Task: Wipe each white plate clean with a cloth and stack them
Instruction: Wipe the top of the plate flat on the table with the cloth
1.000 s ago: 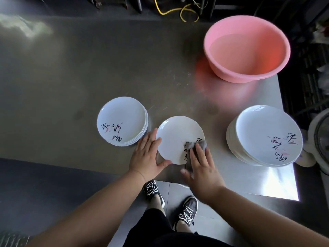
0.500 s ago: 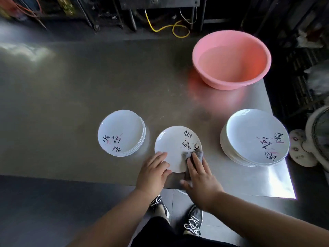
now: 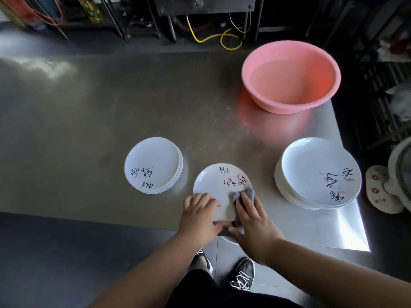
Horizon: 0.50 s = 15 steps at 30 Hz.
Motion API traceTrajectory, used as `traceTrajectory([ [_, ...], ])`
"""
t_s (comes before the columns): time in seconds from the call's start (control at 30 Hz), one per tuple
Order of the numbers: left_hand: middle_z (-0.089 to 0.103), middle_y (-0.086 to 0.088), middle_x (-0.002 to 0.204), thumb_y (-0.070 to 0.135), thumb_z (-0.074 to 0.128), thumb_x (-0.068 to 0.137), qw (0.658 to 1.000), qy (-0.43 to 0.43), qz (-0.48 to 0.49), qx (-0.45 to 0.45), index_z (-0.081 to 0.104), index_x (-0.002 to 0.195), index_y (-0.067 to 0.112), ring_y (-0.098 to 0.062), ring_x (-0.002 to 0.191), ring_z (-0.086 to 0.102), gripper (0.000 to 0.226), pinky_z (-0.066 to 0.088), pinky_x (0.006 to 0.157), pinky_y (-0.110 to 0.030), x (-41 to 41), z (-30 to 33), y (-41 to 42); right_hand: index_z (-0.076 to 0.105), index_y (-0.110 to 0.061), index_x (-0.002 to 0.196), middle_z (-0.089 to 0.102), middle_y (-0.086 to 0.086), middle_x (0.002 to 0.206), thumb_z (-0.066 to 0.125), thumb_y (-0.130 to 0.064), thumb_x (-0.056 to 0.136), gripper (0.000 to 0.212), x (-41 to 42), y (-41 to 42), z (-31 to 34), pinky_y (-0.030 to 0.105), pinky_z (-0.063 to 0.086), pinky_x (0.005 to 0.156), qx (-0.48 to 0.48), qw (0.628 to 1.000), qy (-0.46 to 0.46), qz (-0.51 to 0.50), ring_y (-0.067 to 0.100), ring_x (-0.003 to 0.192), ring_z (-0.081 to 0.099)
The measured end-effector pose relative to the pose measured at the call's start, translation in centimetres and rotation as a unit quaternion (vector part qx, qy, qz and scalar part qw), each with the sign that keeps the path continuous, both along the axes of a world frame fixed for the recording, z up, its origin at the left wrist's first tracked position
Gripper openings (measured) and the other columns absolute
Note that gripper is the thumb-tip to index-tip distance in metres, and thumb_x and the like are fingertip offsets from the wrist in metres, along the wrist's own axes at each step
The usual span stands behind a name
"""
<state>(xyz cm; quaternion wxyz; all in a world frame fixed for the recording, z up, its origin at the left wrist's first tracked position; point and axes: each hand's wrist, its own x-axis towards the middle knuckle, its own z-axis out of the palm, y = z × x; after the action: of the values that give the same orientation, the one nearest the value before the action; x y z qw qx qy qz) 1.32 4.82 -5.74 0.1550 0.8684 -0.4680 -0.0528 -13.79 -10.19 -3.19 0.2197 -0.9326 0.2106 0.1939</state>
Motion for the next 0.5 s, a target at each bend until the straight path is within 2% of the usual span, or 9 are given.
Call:
traceTrajectory([
  [0.07,0.054,0.011,0.145,0.080,0.066,0.070,1.000,0.005,0.000,0.021,0.066,0.122,0.032,-0.020,0.137,0.050,0.071,0.035,0.103,-0.048,1.1,0.4,0.6,0.004,-0.024,0.168,-0.008,-0.008,0.175,0.014,-0.079,0.092,0.095,-0.4,-1.2,0.3,0.036,0.003,0.127,0.006,1.000,0.002,0.017,0.025,0.161,-0.014],
  [0.13,0.045,0.010,0.161,0.080,0.060,0.076,0.999,0.016,0.000,0.041,0.064,0.135,0.033,-0.015,0.152,0.034,0.076,0.029,0.115,-0.055,2.5,0.6,1.6,0.008,-0.029,0.168,-0.004,-0.013,0.175,0.031,-0.072,0.098,0.085,0.9,-3.3,0.3,0.040,0.014,0.129,0.001,1.000,-0.018,0.019,0.022,0.162,-0.010],
  [0.2,0.048,0.010,0.160,0.071,0.057,0.082,0.998,0.008,-0.018,0.054,0.065,0.138,0.033,-0.015,0.152,0.034,0.068,0.035,0.115,-0.059,3.4,0.6,2.2,0.010,-0.035,0.167,-0.003,-0.019,0.174,0.040,-0.064,0.102,0.078,2.9,-5.6,0.4,0.044,0.024,0.128,-0.001,0.999,-0.033,0.012,0.017,0.161,-0.010],
  [0.27,0.057,0.008,0.153,0.065,0.058,0.084,0.998,-0.010,-0.036,0.056,0.069,0.133,0.032,-0.021,0.146,0.045,0.060,0.041,0.111,-0.058,3.6,0.4,2.3,0.009,-0.038,0.167,-0.006,-0.023,0.173,0.040,-0.061,0.104,0.074,4.2,-6.9,0.3,0.046,0.027,0.127,-0.009,0.999,-0.045,0.004,0.015,0.161,-0.011],
  [0.37,0.064,0.005,0.144,0.062,0.064,0.081,0.999,-0.023,-0.027,0.036,0.074,0.126,0.029,-0.026,0.137,0.054,0.056,0.034,0.109,-0.048,3.3,0.0,1.8,0.012,-0.026,0.168,-0.002,-0.010,0.175,0.039,-0.064,0.100,0.083,3.9,-4.8,-0.2,0.046,0.022,0.129,-0.039,0.999,-0.027,-0.015,0.027,0.162,-0.006],
  [0.43,0.066,0.003,0.141,0.065,0.060,0.083,0.999,-0.032,-0.019,0.020,0.075,0.123,0.028,-0.024,0.135,0.051,0.056,0.031,0.107,-0.045,2.9,-0.3,1.6,0.009,-0.018,0.168,-0.004,-0.001,0.175,0.028,-0.073,0.093,0.095,1.9,-1.4,-0.5,0.045,0.019,0.130,-0.028,0.999,-0.003,-0.033,0.034,0.161,-0.005],
  [0.5,0.065,0.003,0.142,0.067,0.056,0.084,0.999,-0.040,-0.021,0.012,0.075,0.123,0.029,-0.024,0.134,0.050,0.058,0.032,0.106,-0.043,2.7,-0.4,1.6,0.003,-0.017,0.167,-0.011,0.000,0.174,0.016,-0.079,0.088,0.102,0.3,0.6,-0.9,0.044,0.015,0.130,-0.004,0.999,0.023,-0.028,0.035,0.160,-0.011],
])
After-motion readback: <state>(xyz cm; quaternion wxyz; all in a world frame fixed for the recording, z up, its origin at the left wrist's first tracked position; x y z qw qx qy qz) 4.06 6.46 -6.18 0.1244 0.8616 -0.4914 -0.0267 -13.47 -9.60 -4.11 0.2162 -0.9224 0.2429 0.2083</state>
